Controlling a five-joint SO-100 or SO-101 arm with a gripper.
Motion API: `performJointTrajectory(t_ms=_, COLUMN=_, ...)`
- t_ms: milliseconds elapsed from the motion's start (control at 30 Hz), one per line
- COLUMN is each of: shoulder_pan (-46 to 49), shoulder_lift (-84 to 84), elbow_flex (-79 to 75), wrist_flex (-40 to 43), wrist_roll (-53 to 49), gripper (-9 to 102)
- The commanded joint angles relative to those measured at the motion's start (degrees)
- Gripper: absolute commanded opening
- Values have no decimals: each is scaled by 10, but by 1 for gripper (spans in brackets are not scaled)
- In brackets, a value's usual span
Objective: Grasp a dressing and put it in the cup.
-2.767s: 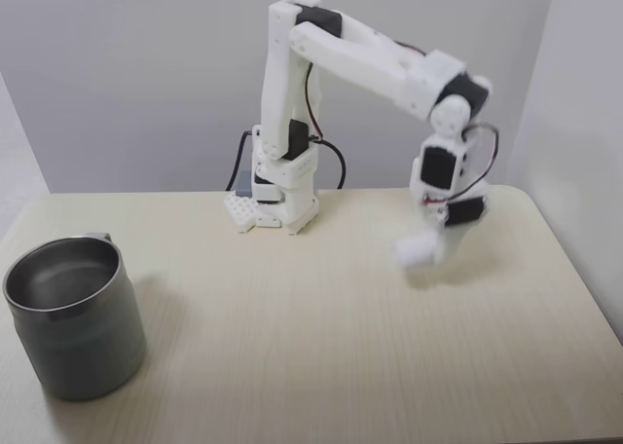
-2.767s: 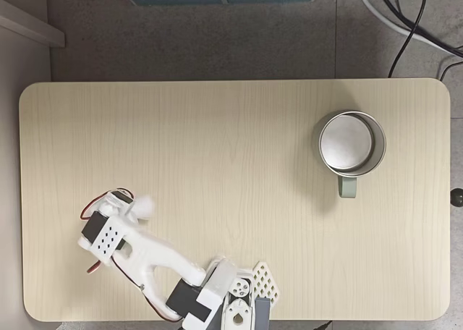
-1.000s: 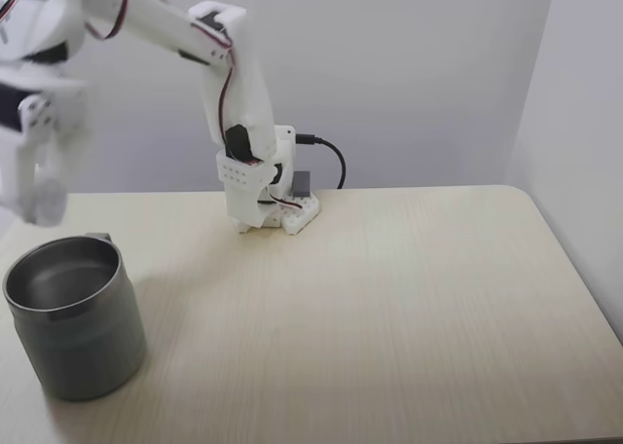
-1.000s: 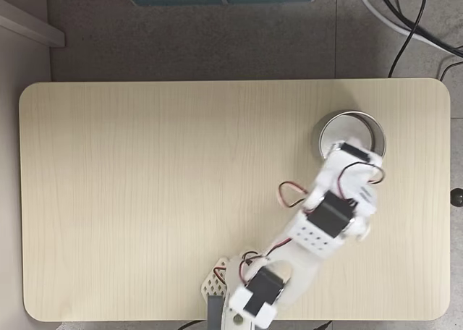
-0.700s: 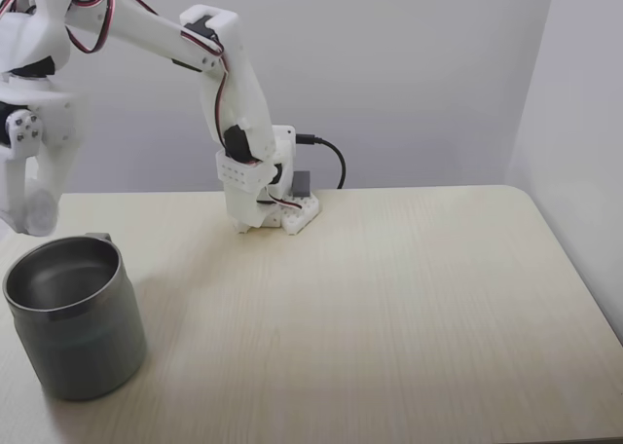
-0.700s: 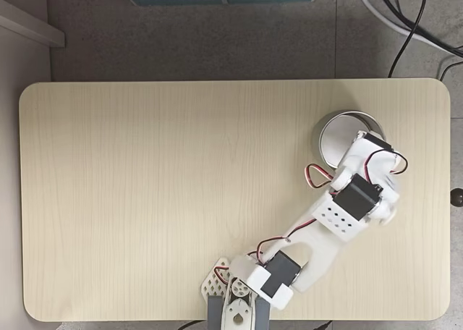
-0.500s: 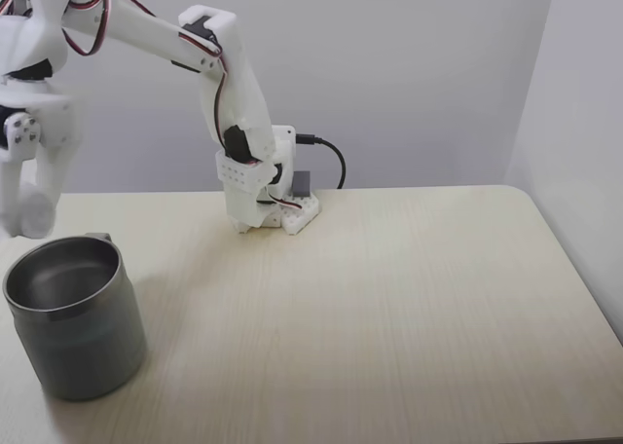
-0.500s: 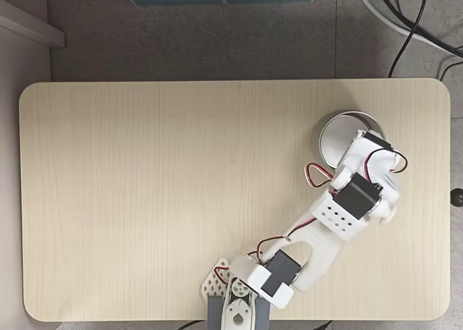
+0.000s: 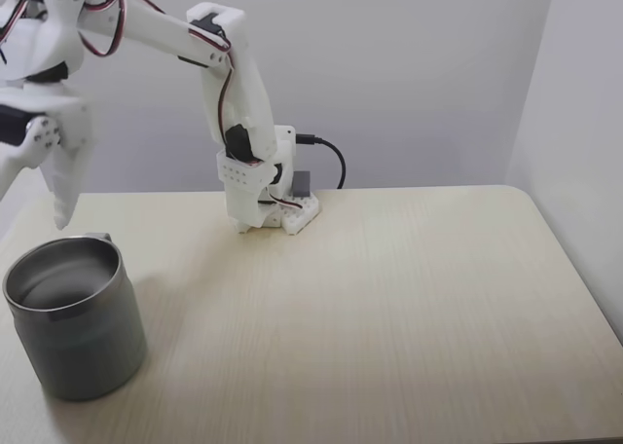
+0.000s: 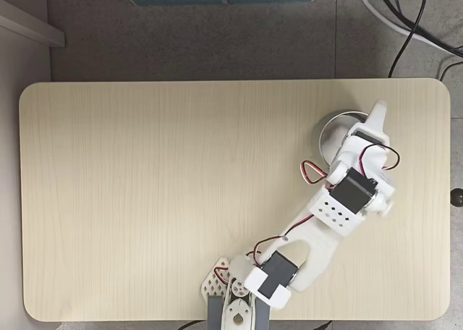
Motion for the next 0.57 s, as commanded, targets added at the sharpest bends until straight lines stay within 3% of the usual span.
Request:
performJointTrajectory(t_ms=0, shoulder_pan=7, shoulder_lift=-36, elbow_flex=-1, wrist_flex=-2, wrist_roll=-5, gripper=39)
performJointTrajectory(t_ms=533, shoulder_pan=-5, shoulder_lift=-52, elbow_flex=-37, wrist_flex=-18, wrist_roll=17, gripper=39)
